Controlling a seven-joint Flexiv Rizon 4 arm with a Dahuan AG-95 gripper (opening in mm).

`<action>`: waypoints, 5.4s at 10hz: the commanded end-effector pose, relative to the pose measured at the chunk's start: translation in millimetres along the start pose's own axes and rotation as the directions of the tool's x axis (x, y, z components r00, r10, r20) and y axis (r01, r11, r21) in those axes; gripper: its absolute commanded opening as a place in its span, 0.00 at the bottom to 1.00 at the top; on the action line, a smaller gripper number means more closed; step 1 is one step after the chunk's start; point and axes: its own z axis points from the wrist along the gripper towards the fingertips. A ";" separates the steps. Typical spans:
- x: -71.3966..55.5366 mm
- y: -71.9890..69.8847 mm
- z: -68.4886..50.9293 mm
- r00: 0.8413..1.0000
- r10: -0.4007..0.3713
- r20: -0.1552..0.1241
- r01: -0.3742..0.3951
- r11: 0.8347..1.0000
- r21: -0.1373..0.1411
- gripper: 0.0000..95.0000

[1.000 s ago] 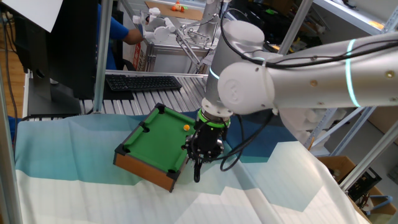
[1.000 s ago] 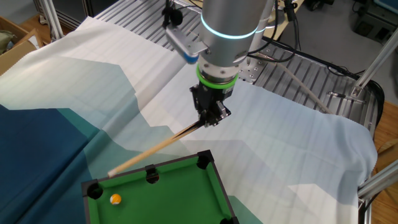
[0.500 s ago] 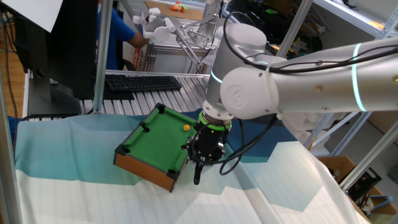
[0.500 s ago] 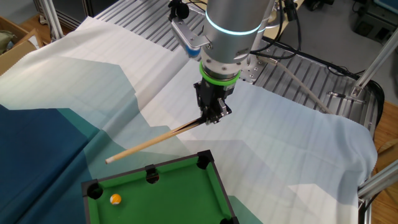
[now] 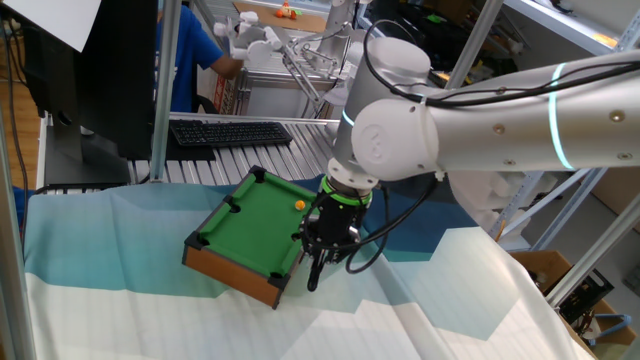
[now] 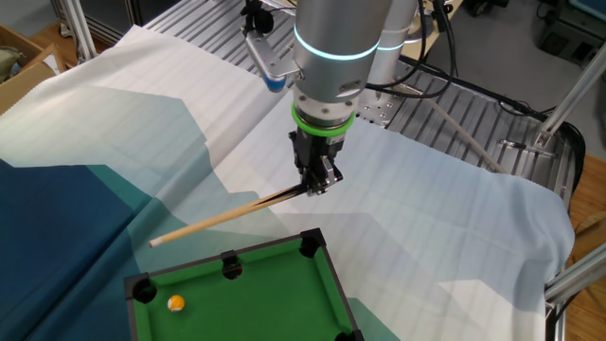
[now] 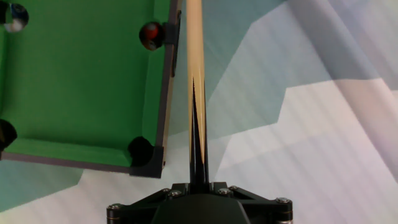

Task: Hit the pool ball

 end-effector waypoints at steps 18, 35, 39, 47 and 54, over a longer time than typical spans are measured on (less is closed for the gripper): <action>26.3 62.8 -4.8 0.991 0.117 -0.064 -0.124 0.985 -0.118 0.00; 62.3 167.5 31.3 0.937 0.334 -0.108 -0.344 0.933 -0.107 0.00; 53.1 170.7 23.6 0.905 0.411 -0.109 -0.421 0.902 -0.096 0.00; 47.0 172.1 19.2 0.938 0.345 -0.042 -0.347 0.936 -0.058 0.00; 47.0 172.1 19.2 0.938 0.338 -0.082 -0.344 0.935 -0.089 0.00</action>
